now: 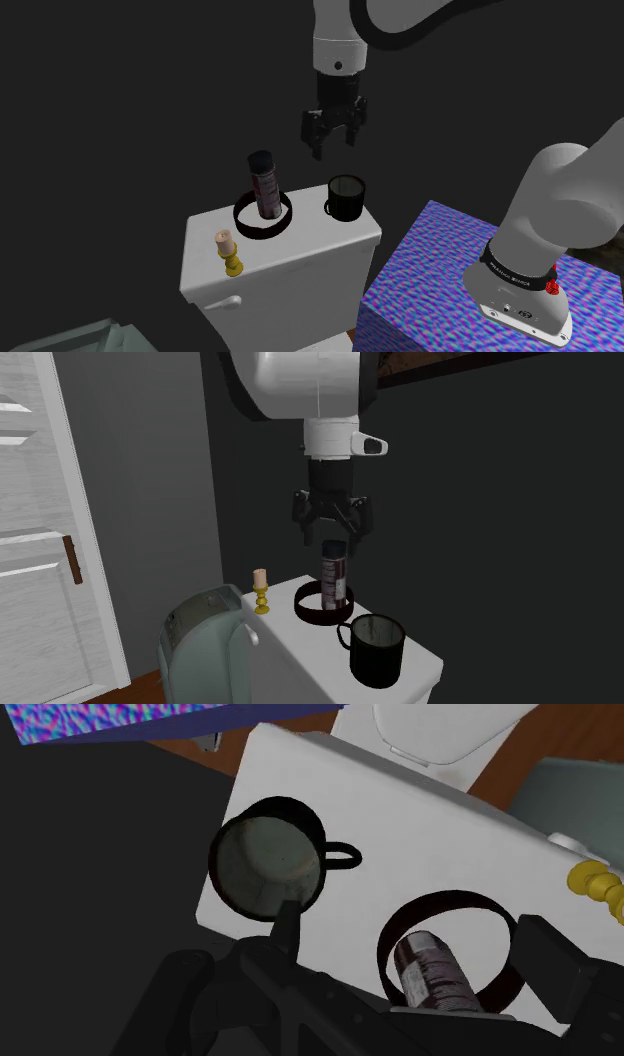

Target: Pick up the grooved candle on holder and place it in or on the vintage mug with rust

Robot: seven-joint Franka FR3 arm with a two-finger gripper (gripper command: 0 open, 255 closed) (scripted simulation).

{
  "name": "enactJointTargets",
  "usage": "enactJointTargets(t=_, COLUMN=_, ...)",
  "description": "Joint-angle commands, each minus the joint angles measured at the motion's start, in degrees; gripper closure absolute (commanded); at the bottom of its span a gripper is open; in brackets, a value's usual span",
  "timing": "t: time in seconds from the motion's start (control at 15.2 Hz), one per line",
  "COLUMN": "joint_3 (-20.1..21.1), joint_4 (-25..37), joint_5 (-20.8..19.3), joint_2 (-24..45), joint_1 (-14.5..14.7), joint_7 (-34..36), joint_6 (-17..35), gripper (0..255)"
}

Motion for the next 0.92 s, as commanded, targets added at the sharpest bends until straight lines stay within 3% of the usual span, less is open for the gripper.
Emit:
enactJointTargets(t=0.0, joint_3=2.34, joint_4=1.3, joint_5=-0.16, joint_2=3.32, joint_1=0.17, joint_7=2.93, joint_6=2.03, gripper=0)
enactJointTargets(t=0.4, joint_3=8.83, joint_4=7.25, joint_5=-3.51, joint_2=15.06, joint_1=0.39, joint_7=12.23, joint_6=7.09, gripper=0)
enactJointTargets(t=0.86, joint_3=13.81, joint_4=17.72, joint_5=-12.68, joint_2=31.53, joint_1=2.67, joint_7=24.78, joint_6=10.14, gripper=0)
